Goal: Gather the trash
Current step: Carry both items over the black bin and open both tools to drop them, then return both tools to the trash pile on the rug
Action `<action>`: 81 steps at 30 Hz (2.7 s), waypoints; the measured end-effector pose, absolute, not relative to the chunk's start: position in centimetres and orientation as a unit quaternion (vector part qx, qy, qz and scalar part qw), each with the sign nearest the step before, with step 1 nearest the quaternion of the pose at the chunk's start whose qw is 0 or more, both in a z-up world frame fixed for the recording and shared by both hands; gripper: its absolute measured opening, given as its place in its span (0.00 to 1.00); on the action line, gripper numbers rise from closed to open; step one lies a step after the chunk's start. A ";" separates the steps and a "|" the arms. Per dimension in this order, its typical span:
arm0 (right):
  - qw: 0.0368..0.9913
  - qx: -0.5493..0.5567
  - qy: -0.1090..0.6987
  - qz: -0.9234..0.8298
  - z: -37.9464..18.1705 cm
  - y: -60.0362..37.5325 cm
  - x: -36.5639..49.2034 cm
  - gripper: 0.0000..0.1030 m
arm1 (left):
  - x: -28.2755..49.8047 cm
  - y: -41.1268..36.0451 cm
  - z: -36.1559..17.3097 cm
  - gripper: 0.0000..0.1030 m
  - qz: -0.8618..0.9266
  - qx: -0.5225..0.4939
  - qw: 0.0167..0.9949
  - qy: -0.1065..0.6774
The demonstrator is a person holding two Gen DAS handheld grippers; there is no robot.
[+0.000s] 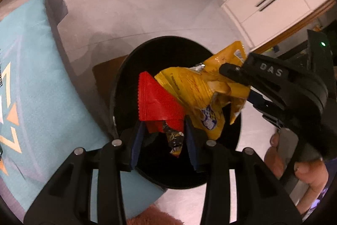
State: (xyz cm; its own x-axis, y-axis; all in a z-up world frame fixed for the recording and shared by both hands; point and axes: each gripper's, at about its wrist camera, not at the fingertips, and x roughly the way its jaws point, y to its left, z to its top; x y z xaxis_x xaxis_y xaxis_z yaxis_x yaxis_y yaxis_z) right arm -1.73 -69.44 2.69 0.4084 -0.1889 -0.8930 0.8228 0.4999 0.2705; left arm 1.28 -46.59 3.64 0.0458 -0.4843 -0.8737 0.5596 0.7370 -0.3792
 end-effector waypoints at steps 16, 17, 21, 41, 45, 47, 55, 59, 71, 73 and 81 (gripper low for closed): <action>0.766 0.351 0.458 -0.282 -1.1 -68.7 1.4 0.51 | 3.1 -48.5 3.3 0.38 -0.279 0.115 0.771 0.561; 0.767 0.352 0.458 -0.279 -1.4 -68.9 1.5 0.51 | 3.2 -48.7 3.3 0.38 -0.273 0.120 0.776 0.556; 0.768 0.362 0.464 -0.253 -2.9 -69.2 2.0 0.51 | 3.9 -48.9 3.6 0.38 -0.261 0.127 0.783 0.551; 0.821 0.290 0.412 -0.268 4.6 -67.2 0.8 0.90 | 2.1 -44.4 11.2 0.97 -0.317 0.071 0.800 0.505; 0.848 0.263 0.376 -0.266 7.7 -65.3 0.2 0.97 | 2.3 -38.1 13.9 0.97 -0.296 0.009 0.821 0.489; 0.868 0.243 0.352 -0.254 9.1 -63.5 0.4 0.97 | 2.7 -34.4 14.7 0.97 -0.272 -0.017 0.834 0.481; 0.919 0.130 0.326 -0.181 12.0 -53.6 4.4 0.97 | 4.5 -14.2 16.2 0.97 -0.093 -0.120 0.884 0.442; 0.912 0.140 0.359 -0.142 11.9 -49.1 6.7 0.97 | 3.9 -6.2 14.3 0.97 -0.008 -0.146 0.884 0.445; 0.840 0.118 0.524 0.074 3.3 -32.4 13.6 0.52 | 4.2 -0.2 5.2 0.96 0.016 -0.250 0.822 0.511; 0.833 0.113 0.537 0.076 1.9 -31.1 14.0 0.52 | 4.2 -0.7 4.5 0.96 0.003 -0.250 0.817 0.519; 0.821 0.076 0.562 0.058 -0.8 -29.2 14.4 0.48 | 5.3 -3.7 2.4 0.95 0.001 -0.211 0.811 0.545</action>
